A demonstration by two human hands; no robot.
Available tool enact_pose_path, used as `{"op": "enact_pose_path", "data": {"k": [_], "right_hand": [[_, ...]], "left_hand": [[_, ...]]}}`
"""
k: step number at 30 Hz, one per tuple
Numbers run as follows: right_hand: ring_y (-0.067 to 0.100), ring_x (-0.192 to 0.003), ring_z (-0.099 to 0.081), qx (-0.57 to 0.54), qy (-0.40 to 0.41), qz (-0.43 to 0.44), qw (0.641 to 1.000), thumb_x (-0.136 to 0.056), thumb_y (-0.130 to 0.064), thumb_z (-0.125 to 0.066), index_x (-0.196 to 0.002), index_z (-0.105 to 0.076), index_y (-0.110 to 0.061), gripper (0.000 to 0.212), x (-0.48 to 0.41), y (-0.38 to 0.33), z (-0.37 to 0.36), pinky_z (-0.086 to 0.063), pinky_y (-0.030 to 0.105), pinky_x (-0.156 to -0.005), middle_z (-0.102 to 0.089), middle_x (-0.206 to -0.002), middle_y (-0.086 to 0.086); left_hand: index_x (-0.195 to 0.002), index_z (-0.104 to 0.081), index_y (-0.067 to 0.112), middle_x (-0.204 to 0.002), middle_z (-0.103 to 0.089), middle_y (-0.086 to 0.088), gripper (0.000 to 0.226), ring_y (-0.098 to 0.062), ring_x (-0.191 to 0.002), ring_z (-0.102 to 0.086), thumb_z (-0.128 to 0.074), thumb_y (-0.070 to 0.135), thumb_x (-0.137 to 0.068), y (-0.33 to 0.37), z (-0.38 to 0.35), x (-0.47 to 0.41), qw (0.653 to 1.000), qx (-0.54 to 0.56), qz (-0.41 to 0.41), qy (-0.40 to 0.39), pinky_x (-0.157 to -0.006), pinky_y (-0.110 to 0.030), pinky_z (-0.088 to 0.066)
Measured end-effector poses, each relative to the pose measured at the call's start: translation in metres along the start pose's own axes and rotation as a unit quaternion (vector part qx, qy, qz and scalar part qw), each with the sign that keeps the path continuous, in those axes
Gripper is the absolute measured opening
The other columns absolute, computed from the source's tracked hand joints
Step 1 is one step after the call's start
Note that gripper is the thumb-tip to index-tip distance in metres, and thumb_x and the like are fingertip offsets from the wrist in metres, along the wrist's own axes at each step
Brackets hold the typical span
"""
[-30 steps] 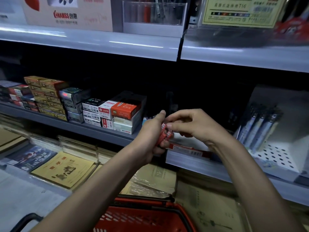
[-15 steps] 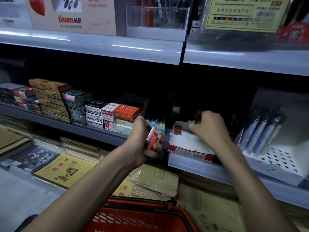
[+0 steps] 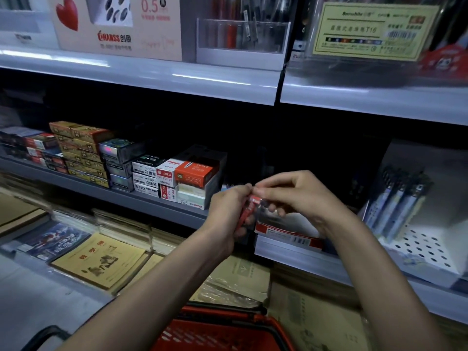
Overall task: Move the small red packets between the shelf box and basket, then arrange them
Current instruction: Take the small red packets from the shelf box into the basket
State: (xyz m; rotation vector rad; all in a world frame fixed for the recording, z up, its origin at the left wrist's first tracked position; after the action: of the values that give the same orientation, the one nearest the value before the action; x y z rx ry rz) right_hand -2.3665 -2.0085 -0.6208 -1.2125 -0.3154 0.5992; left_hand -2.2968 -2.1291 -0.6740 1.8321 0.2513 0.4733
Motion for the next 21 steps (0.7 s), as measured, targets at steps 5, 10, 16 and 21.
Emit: {"op": "enact_pose_path", "data": {"k": [5,10,16,21], "right_hand": [[0.025,-0.073,-0.076,-0.112,-0.025,-0.095,0.989,-0.084,-0.006,-0.077,-0.113,-0.072,-0.002,0.03,-0.001,0.016,0.002,-0.064,0.026,-0.064,-0.076,-0.087,0.018],[0.013,-0.05,-0.066,-0.074,0.126,-0.098,0.984,-0.082,-0.005,-0.08,-0.1,-0.073,0.004,0.022,-0.014,0.025,0.032,-0.058,0.02,-0.05,-0.07,-0.061,0.01],[0.026,-0.084,-0.07,0.373,0.228,0.008,0.899,-0.082,-0.015,-0.072,-0.093,-0.078,-0.015,0.012,-0.036,0.034,0.045,-0.053,0.028,-0.068,-0.073,-0.085,0.006],[0.022,-0.092,-0.07,0.461,0.134,0.038,0.876,-0.084,-0.013,-0.072,-0.09,-0.077,-0.028,0.017,-0.047,0.055,0.022,-0.06,0.043,-0.077,-0.074,-0.093,-0.003]], "left_hand": [[-0.098,-0.078,0.021,-0.065,-0.063,0.001,0.024,-0.008,-0.045,-0.046,-0.057,0.033,-0.101,0.008,-0.005,0.003,0.998,-0.036,-0.042,0.015,-0.039,-0.017,-0.029],[-0.099,-0.063,0.013,-0.056,-0.058,0.0,0.036,-0.01,-0.043,-0.046,-0.042,0.041,-0.107,0.003,0.001,-0.004,0.999,0.023,0.024,0.021,-0.035,-0.016,-0.024],[-0.094,-0.053,0.003,-0.078,-0.059,-0.016,0.027,-0.02,-0.06,-0.052,-0.035,0.022,-0.091,0.001,0.0,0.006,0.971,0.198,0.131,-0.033,-0.042,-0.019,-0.034],[-0.103,-0.051,0.0,-0.103,-0.052,-0.021,0.017,-0.027,-0.077,-0.056,-0.036,0.004,-0.094,0.006,-0.003,0.01,0.961,0.233,0.142,-0.054,-0.051,-0.025,-0.053]]}}
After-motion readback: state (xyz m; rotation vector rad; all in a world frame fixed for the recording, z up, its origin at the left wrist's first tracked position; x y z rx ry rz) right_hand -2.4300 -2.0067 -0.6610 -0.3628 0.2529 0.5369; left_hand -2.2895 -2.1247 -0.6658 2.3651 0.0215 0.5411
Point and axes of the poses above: each hand's wrist, its own x-axis away from the middle knuckle, its own z-axis out of the back of the hand, y = z × x, the point moved 7 cm from there along -x, towards the middle knuckle
